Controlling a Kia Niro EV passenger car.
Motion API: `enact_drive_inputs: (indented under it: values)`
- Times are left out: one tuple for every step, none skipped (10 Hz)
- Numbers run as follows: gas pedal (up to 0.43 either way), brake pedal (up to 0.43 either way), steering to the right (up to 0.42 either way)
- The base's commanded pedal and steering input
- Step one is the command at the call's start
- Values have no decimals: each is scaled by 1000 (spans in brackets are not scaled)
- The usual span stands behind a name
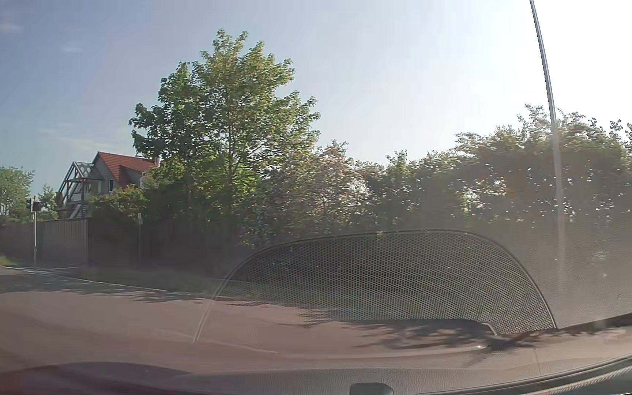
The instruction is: Follow the waypoints while adhering to traffic rules and regulations
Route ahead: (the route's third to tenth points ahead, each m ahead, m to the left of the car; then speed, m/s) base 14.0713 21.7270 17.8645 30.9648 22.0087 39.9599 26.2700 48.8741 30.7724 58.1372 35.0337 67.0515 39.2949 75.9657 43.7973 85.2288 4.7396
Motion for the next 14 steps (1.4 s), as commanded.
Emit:
enact_drive_inputs:
  values:
    - [98, 0, -391]
    - [98, 0, -395]
    - [98, 0, -397]
    - [98, 0, -400]
    - [98, 0, -406]
    - [98, 0, -413]
    - [98, 0, -421]
    - [98, 0, -428]
    - [98, 0, -431]
    - [110, 0, -432]
    - [110, 0, -424]
    - [110, 0, -414]
    - [110, 0, -400]
    - [110, 0, -380]
